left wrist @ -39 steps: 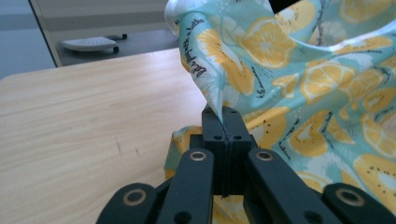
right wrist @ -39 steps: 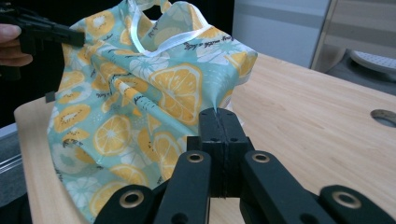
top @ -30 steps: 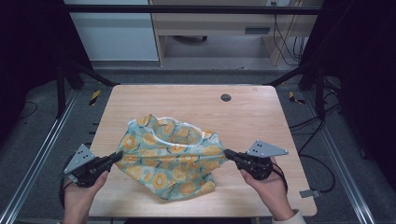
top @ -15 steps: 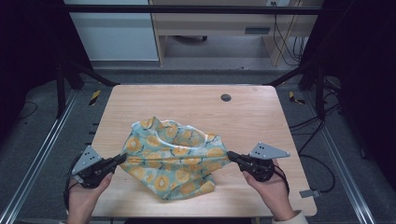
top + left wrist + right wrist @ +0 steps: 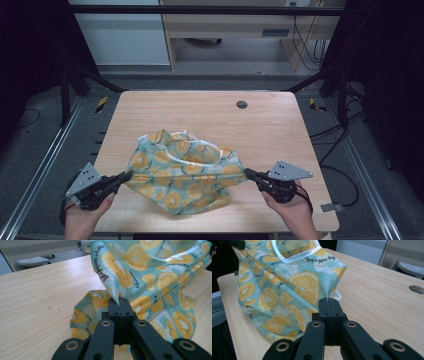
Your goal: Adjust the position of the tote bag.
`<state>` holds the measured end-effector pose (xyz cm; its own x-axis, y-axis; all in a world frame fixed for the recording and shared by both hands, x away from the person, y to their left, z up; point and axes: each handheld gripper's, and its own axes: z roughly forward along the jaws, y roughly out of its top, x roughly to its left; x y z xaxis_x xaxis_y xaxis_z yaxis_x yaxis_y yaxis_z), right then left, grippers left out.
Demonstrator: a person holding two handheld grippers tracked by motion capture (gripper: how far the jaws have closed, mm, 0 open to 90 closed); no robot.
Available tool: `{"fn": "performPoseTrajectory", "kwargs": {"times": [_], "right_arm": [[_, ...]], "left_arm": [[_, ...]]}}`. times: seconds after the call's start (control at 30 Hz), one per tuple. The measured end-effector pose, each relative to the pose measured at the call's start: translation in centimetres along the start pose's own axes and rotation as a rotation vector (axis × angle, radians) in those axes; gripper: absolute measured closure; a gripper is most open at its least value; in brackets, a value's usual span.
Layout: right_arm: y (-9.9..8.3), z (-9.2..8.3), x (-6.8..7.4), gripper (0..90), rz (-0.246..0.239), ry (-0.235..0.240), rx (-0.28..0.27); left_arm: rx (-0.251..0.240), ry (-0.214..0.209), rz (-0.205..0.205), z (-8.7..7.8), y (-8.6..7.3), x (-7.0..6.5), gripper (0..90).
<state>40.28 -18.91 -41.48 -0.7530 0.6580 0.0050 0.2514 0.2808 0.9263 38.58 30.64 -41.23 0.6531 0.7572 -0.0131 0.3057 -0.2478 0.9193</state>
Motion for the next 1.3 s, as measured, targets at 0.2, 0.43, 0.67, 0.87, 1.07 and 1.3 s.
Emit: {"fn": "performPoseTrajectory", "kwargs": {"times": [0.2,0.43,0.67,0.87,1.07,1.3], "right_arm": [[-0.5,-0.3,0.4,90.0,-0.02,-0.004,0.013],[-0.9,-0.1,0.3,90.0,-0.033,-0.003,0.038],[-1.0,0.0,0.1,90.0,-0.025,-0.001,0.034],[-1.4,0.2,0.1,90.0,-0.021,0.014,0.047],[-1.7,0.1,0.3,90.0,-0.035,0.031,0.055],[-2.3,-0.4,0.1,90.0,-0.049,0.084,0.053]], "left_arm": [[0.021,-0.005,0.016,-0.2,-0.2,-0.5,90.0],[0.053,-0.028,0.022,0.2,-0.5,-0.4,90.0],[0.076,-0.051,0.014,0.7,-0.8,-0.1,90.0],[0.114,-0.05,0.037,1.0,-1.1,-0.2,90.0],[0.136,-0.057,0.05,1.3,-1.1,-0.2,90.0],[0.188,-0.084,0.082,1.6,-1.5,-0.2,90.0]]}}
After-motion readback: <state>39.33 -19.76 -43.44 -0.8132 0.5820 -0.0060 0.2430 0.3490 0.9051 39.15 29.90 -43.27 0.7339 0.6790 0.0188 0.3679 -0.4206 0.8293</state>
